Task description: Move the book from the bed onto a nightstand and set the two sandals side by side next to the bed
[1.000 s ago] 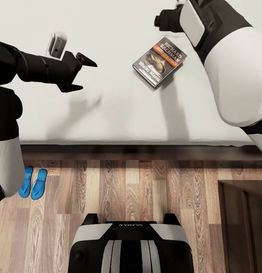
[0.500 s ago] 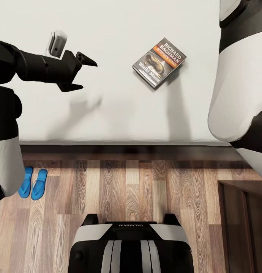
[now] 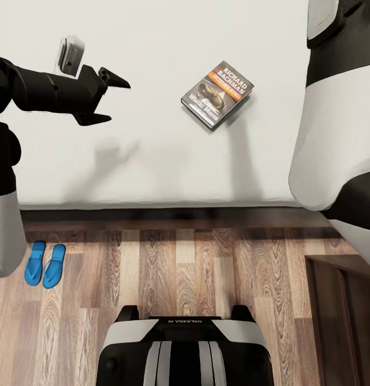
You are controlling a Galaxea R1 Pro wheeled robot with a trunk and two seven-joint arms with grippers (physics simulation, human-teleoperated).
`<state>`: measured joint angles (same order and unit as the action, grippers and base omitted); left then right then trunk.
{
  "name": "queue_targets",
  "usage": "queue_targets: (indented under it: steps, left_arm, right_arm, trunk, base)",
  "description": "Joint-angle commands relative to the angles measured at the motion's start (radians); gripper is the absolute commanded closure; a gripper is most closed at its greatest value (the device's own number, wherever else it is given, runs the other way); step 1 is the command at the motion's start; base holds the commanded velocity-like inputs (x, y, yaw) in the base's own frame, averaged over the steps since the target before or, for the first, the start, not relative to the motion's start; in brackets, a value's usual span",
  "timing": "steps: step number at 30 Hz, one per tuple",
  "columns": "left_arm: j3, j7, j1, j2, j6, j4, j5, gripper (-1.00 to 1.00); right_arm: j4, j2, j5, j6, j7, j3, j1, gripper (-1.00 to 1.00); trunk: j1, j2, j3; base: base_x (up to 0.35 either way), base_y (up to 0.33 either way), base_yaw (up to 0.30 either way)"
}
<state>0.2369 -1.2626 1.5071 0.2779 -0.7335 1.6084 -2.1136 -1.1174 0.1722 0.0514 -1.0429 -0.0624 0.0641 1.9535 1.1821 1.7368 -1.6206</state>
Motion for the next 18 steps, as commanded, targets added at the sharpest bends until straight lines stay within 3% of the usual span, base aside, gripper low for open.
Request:
queue_targets:
  steps: [1, 3, 4, 7, 8, 18]
  left_arm:
    - [0.000, -0.006, 0.001, 0.003, -0.008, 0.001, -0.005, -1.00]
    - [0.001, -0.004, 0.001, 0.007, -0.008, 0.000, -0.005, -1.00]
    - [0.002, -0.004, -0.001, 0.010, -0.008, 0.000, -0.005, -1.00]
    - [0.002, -0.004, -0.005, 0.012, -0.012, 0.000, -0.005, -1.00]
    - [0.000, -0.002, -0.006, 0.009, -0.022, 0.000, -0.005, -1.00]
    - [0.000, -0.002, -0.009, 0.011, -0.027, 0.000, -0.005, -1.00]
  right_arm:
    - [-0.002, 0.000, 0.004, -0.004, 0.000, -0.003, -0.002, -1.00]
    - [-0.005, 0.001, 0.003, -0.004, 0.000, -0.024, -0.009, -1.00]
    - [-0.009, 0.002, 0.003, -0.004, 0.000, -0.074, -0.031, -1.00]
    - [-0.011, 0.002, -0.002, -0.004, 0.000, -0.110, -0.068, -1.00]
    - [-0.015, 0.002, -0.044, -0.004, -0.001, -0.133, -0.130, -1.00]
    - [-0.018, 0.002, -0.110, -0.004, -0.004, -0.145, -0.174, -1.00]
  trunk:
    - [0.000, 0.000, 0.001]
    - [0.000, 0.000, 0.004]
    - [0.000, 0.000, 0.006]
    - [0.000, 0.000, 0.011]
    - [0.000, 0.000, 0.012]
    - [0.000, 0.000, 0.028]
  base:
    - [0.000, 0.000, -0.103]
    - [0.000, 0.000, -0.105]
    - [0.000, 0.000, -0.101]
    - [0.000, 0.000, -0.093]
    - [0.000, 0.000, -0.076]
    - [0.000, 0.000, -0.072]
